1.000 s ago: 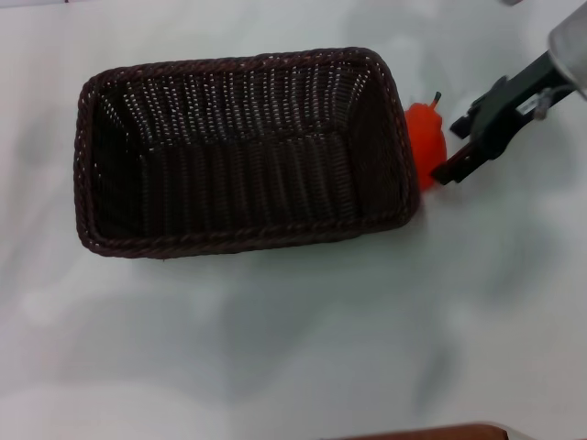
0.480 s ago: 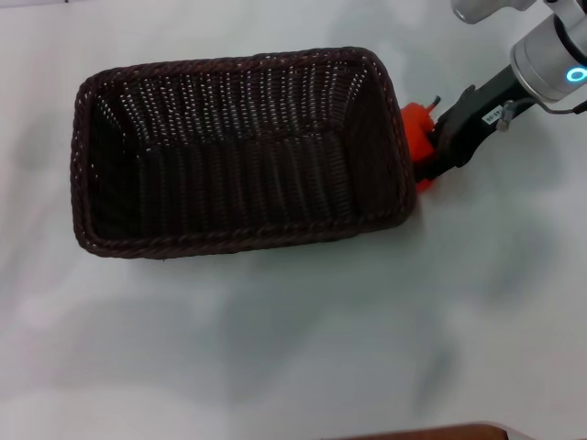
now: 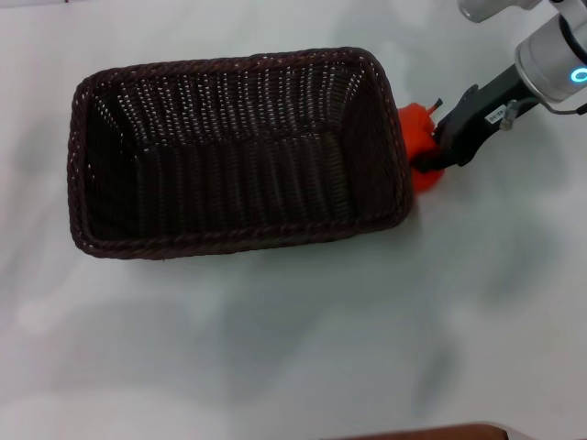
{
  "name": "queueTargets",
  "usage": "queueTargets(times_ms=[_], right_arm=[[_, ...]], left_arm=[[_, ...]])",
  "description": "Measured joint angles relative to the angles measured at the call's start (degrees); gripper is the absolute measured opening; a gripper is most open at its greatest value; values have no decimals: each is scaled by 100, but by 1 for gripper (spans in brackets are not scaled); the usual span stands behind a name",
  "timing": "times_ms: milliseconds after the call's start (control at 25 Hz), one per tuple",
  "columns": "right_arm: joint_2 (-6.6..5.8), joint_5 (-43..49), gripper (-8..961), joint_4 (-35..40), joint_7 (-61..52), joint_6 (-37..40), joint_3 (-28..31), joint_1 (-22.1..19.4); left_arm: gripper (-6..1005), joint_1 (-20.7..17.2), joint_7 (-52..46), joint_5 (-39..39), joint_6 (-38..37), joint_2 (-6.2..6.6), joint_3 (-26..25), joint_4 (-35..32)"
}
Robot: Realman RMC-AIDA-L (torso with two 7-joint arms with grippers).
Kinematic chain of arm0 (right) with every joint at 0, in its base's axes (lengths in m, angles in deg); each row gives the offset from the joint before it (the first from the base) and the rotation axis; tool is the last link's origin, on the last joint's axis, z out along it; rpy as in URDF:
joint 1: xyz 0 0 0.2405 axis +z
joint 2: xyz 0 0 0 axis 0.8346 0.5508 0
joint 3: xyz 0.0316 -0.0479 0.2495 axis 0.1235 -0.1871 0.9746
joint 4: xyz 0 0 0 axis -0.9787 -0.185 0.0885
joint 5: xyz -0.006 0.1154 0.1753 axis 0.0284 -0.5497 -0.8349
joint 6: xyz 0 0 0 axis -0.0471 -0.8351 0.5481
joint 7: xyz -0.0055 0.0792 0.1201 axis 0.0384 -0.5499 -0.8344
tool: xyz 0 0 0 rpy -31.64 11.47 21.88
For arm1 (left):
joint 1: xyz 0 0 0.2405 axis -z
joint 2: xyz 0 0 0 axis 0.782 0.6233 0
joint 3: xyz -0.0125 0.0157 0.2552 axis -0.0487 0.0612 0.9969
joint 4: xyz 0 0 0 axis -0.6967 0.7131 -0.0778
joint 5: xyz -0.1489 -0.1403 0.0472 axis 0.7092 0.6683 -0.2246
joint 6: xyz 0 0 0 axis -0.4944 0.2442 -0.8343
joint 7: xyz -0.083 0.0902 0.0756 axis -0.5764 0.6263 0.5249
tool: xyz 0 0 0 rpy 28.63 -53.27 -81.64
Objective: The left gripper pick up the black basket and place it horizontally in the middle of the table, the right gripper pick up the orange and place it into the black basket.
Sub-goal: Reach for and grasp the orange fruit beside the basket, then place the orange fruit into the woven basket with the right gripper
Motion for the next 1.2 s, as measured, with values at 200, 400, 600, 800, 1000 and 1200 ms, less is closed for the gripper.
queueTargets(times_ms=[200,400,600,800,1000,1200], right_arm=[[-22,-7,252,-393,50,-118,415,-197],[-29,-487,192,-1052,244,-297,1285,-481],[-38,-2382,158,-1226,876,-387,1701,-816],[73,-4218,136,-809,1719,-852,1601,-936],[250,-4632,100,-427,2055,-1007,1219,-729],[303,-4625,169,-128,2169,-971,1092,-561]], left_arm=[[854,-17,-2,0,34,1,-68,0],[852,-22,-101,-25,49,12,-70,18],[845,-21,-110,-24,92,16,-69,18],[846,-21,-110,-22,104,14,-69,8],[846,-15,-102,-24,95,5,-53,1],[846,-4,-102,-8,101,2,-47,0]])
